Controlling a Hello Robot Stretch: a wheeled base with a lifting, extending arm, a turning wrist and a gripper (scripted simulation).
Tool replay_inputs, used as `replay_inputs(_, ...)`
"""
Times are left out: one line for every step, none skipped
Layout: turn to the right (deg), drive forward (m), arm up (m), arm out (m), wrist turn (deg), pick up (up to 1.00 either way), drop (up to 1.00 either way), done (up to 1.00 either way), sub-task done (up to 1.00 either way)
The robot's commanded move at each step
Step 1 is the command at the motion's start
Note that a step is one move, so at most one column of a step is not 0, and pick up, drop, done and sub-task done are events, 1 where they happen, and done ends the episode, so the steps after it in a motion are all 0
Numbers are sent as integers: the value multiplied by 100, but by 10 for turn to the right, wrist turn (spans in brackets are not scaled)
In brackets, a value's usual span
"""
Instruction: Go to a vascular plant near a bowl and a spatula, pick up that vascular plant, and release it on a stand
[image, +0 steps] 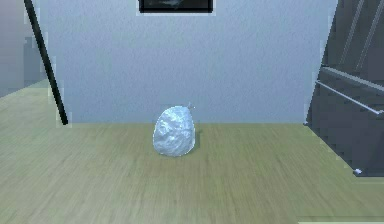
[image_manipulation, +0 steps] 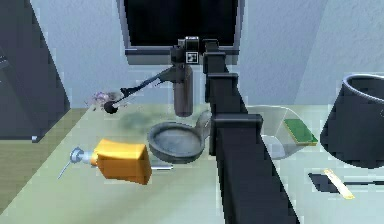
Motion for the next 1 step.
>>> replay_inputs(0,0,0,0,-450,0,0,0,0)
